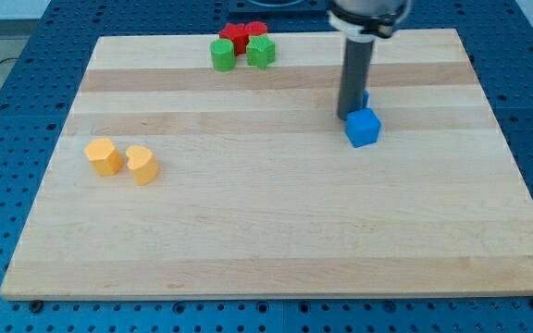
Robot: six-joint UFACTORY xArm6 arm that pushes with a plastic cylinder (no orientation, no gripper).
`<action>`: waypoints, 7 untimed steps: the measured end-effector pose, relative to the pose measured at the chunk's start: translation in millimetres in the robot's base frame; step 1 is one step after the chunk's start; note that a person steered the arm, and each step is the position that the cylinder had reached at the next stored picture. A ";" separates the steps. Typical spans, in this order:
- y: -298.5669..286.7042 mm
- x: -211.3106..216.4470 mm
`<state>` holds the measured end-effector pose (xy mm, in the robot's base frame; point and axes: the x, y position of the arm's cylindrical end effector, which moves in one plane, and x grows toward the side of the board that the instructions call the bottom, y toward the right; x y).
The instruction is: Move the blue cube close to the blue triangle
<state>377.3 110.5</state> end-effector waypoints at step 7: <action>-3.8 41.9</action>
<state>419.1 106.8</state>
